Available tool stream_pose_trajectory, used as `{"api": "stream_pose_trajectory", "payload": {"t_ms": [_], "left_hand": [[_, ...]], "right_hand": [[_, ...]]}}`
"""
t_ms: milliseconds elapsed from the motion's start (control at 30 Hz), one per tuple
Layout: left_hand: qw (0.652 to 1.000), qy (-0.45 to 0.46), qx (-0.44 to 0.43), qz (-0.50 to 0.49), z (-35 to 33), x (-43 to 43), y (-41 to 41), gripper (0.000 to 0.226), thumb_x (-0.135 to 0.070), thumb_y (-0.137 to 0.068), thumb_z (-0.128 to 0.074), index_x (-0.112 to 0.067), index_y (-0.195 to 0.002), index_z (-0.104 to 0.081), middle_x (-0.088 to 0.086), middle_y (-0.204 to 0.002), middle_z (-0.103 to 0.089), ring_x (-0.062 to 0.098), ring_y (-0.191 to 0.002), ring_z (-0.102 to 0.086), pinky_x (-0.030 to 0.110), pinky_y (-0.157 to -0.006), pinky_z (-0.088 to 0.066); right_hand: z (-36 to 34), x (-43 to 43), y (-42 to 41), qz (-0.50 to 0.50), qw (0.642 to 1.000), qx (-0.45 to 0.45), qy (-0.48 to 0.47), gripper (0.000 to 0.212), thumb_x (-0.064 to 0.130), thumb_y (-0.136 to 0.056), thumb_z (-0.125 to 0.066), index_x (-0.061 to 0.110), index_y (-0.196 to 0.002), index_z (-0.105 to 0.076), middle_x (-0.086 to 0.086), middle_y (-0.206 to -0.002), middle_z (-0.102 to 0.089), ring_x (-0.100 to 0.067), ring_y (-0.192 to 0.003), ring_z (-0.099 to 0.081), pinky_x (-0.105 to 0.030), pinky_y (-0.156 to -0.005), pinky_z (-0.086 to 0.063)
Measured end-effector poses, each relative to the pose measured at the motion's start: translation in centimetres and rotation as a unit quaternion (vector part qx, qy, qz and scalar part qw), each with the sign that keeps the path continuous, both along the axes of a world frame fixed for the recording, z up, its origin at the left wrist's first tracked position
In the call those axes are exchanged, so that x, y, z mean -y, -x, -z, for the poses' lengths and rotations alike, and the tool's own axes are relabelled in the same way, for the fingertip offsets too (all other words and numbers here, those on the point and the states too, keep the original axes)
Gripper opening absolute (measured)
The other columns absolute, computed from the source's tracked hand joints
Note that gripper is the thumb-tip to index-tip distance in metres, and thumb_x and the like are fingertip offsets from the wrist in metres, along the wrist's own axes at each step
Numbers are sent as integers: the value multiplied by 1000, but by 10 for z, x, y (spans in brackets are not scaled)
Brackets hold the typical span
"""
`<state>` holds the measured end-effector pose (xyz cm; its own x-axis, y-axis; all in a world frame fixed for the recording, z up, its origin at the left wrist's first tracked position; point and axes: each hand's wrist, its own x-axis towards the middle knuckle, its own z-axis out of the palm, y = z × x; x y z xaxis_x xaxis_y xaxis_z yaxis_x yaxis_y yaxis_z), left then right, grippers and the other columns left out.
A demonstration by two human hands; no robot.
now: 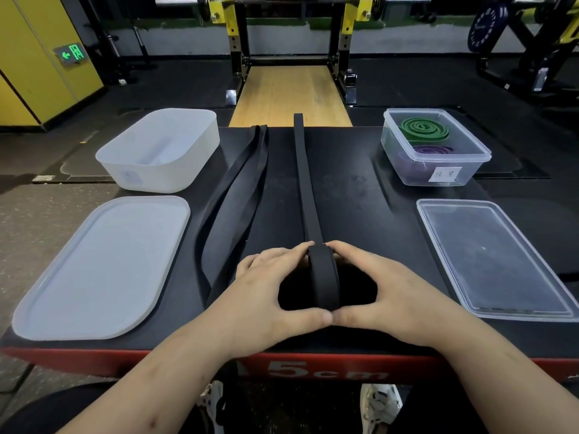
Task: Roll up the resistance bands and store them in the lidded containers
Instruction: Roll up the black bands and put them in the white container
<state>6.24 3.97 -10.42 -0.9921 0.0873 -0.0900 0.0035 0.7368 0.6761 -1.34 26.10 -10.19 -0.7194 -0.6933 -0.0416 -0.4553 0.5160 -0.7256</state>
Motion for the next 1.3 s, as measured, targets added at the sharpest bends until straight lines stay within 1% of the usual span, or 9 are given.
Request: {"api": "stream_pose_trajectory", "payload": {"t_ms": [67, 167, 300, 433, 667, 767, 867, 1000, 1300], "left_hand": [[1000, 2, -4, 2, 0, 1, 0, 88, -69, -72, -74, -63, -146, -27, -35, -145, -32, 1, -143, -15, 40, -121, -24], [999, 0, -25, 20, 0, 0, -4, 80, -71, -70, -72, -55, -142, -42, -36, -138, -38, -17, -137, -12, 35, -122, -19], [999, -4, -20, 31, 3, -5, -11, 78, -70, -69, -71, -51, -140, -44, -38, -135, -35, -27, -135, -4, 34, -126, 1], [999, 10, -19, 26, -1, -11, -8, 74, -64, -80, -70, -47, -146, -40, -50, -121, -28, -38, -122, 3, 29, -124, 9], [1000, -15, 13, 4, -2, -1, -7, 92, -63, -74, -77, -70, -143, -17, -34, -144, -34, 5, -147, -15, 44, -124, -20], [1000, -13, -3, -17, 0, -4, -3, 90, -62, -71, -77, -64, -144, -25, -41, -132, -35, 4, -140, -17, 35, -120, -22], [1000, -11, 6, -28, 2, -4, 2, 93, -62, -71, -78, -60, -147, -25, -49, -123, -29, -2, -131, -16, 27, -111, -22], [1000, -18, 9, -20, 5, -3, -1, 93, -76, -60, -69, -55, -145, -36, -37, -133, -36, 5, -141, -21, 35, -119, -25], [999, -31, -11, 6, 5, -7, -8, 82, -77, -69, -62, -55, -144, -38, -35, -140, -40, -16, -143, -17, 37, -127, 1]], "right_hand": [[-1, -1, 3, 0, 1000, 0, -2, 81, 53, -73, -88, 81, -127, -35, 31, -134, -57, 8, -130, -50, -32, -112, -43], [-1, -5, 0, -3, 1000, 13, -17, 80, 60, -64, -88, 83, -120, -36, 33, -133, -54, 11, -128, -49, -28, -111, -43], [2, -12, -12, -14, 1000, 14, -21, 82, 55, -69, -87, 64, -137, -41, 34, -136, -52, 10, -133, -46, -29, -112, -42], [2, -16, -14, -6, 1000, 20, -2, 95, 53, -75, -86, 68, -147, -27, 39, -148, -40, 14, -141, -35, -29, -119, -35], [0, 0, -2, -13, 1000, -12, 8, 66, 67, -83, -62, 69, -142, -32, 33, -140, -50, 4, -140, -40, -35, -116, -39], [4, -6, 2, -17, 1000, 15, 2, 84, 72, -77, -71, 72, -145, -23, 37, -144, -45, 12, -140, -37, -32, -118, -36], [4, -9, 1, -23, 999, 30, -19, 103, 58, -73, -87, 70, -149, -18, 38, -146, -43, 16, -139, -35, -29, -120, -34], [2, -10, -1, -22, 999, 30, -8, 92, 53, -75, -88, 56, -151, -35, 27, -144, -54, 2, -138, -48, -37, -116, -40], [7, -14, -8, -13, 999, 33, -15, 89, 60, -75, -84, 59, -149, -34, 26, -140, -56, 0, -141, -43, -40, -120, -34]]}}
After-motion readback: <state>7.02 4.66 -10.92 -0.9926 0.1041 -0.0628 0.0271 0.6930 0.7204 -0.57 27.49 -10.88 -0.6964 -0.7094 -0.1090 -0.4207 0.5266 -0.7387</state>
